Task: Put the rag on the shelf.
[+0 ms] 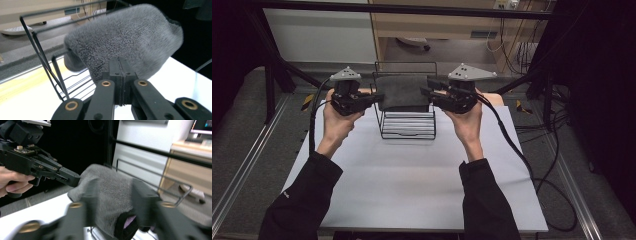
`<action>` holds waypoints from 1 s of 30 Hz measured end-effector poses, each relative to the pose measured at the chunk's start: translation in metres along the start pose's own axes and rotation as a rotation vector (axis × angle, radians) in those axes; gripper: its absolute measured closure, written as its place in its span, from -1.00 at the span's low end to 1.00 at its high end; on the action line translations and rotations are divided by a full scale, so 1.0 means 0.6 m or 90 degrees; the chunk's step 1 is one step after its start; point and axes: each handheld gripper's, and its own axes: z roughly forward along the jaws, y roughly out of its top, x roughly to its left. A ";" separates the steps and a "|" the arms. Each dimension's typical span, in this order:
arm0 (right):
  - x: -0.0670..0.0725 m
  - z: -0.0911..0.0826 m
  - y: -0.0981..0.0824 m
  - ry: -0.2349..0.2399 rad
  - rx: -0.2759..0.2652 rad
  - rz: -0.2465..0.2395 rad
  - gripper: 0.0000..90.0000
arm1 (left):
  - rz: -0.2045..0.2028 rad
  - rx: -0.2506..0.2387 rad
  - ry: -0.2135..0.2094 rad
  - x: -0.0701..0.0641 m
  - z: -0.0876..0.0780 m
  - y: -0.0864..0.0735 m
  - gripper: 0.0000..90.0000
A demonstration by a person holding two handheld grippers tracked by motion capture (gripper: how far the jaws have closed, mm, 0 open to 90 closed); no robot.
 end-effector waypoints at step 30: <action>-0.014 0.018 -0.073 -0.007 0.026 0.064 0.63 | -0.003 -0.020 0.014 0.010 0.002 -0.042 0.71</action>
